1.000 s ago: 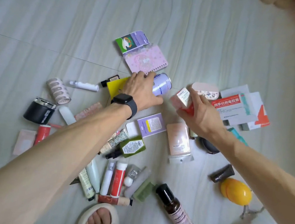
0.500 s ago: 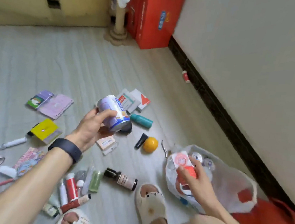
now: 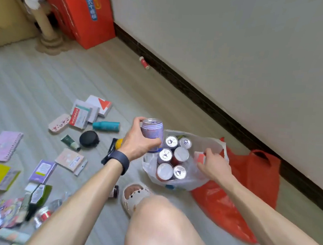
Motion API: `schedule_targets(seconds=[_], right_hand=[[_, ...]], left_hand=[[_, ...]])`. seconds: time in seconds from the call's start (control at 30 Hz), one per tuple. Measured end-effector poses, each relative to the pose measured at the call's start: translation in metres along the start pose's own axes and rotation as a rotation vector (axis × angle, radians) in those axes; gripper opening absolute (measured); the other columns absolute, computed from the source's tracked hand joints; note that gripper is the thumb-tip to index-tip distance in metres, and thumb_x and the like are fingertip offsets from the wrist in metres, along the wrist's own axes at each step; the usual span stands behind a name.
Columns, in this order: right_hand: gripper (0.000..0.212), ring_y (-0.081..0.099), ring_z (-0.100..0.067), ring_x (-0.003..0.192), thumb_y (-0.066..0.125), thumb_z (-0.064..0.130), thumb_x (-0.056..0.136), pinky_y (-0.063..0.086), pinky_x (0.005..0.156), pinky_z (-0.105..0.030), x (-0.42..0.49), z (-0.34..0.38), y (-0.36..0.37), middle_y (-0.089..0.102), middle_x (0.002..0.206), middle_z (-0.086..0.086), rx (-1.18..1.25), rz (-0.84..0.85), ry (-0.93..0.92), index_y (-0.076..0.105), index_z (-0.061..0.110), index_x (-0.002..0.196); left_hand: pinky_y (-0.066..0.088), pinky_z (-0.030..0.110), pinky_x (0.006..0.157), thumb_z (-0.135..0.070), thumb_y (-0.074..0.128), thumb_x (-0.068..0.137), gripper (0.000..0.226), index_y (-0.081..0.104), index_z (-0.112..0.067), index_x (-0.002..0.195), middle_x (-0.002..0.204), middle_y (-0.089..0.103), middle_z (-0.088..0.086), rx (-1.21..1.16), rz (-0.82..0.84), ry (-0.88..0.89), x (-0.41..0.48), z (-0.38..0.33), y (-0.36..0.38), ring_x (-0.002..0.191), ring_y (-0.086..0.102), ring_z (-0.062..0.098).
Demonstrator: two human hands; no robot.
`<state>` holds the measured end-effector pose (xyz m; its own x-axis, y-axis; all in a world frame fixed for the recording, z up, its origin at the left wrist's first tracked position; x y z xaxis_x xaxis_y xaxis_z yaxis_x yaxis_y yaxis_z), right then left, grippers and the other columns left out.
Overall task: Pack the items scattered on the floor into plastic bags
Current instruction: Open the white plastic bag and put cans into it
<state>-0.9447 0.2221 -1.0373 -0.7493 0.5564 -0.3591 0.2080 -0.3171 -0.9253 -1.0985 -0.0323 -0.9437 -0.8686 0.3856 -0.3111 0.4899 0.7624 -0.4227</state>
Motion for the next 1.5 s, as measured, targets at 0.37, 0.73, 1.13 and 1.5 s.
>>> schedule_targets(seconds=[0.37, 0.73, 1.13, 1.5], right_hand=[[0.059, 0.062, -0.035, 0.11, 0.053, 0.057, 0.087, 0.048, 0.085, -0.04, 0.061, 0.003, 0.004, 0.065, 0.117, -0.013, 0.274, -0.099, 0.172, 0.054, 0.013, 0.127], [0.05, 0.067, 0.0, 0.086, 0.084, 0.04, 0.074, 0.047, 0.07, -0.018, -0.021, 0.029, 0.025, 0.069, 0.098, 0.021, 0.857, 0.302, -0.032, 0.059, 0.034, 0.116], [0.055, 0.064, -0.036, 0.086, 0.069, 0.052, 0.07, 0.046, 0.069, -0.038, 0.021, -0.004, -0.033, 0.063, 0.088, 0.0, 0.143, -0.06, -0.002, 0.043, 0.016, 0.102], [0.051, 0.064, -0.038, 0.098, 0.062, 0.04, 0.086, 0.045, 0.071, -0.037, 0.048, -0.004, 0.077, 0.068, 0.108, -0.017, -0.032, 0.209, -0.005, 0.043, 0.006, 0.119]], left_hand=[[0.053, 0.035, 0.08, -0.04, 0.073, 0.052, 0.08, 0.034, -0.042, 0.122, 0.111, 0.057, -0.002, 0.312, 0.192, 0.01, 0.009, 0.058, 0.075, 0.092, 0.061, 0.022], [0.052, 0.035, 0.073, -0.029, 0.07, 0.062, 0.08, 0.031, -0.033, 0.132, 0.1, 0.058, -0.007, 0.327, 0.398, 0.124, 0.01, 0.043, 0.153, 0.085, 0.059, 0.018], [0.008, 0.054, 0.118, -0.048, 0.053, 0.089, 0.088, 0.0, -0.024, 0.156, 0.164, -0.004, -0.002, 0.998, 0.498, 0.201, 0.02, 0.105, 0.171, 0.151, 0.0, 0.022], [0.01, 0.054, 0.118, -0.052, 0.043, 0.094, 0.083, -0.008, -0.029, 0.156, 0.164, -0.005, -0.004, 1.002, 0.53, 0.126, 0.008, 0.132, 0.165, 0.15, 0.004, 0.022]])
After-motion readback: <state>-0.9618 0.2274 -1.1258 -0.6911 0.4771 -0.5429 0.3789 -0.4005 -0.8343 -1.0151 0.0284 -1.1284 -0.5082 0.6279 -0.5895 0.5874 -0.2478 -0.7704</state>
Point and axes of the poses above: each hand's wrist, its own x-axis towards the middle knuckle, its own y-axis out of the palm, z = x × y, the point moved 8 cm from there along x, towards the middle knuckle
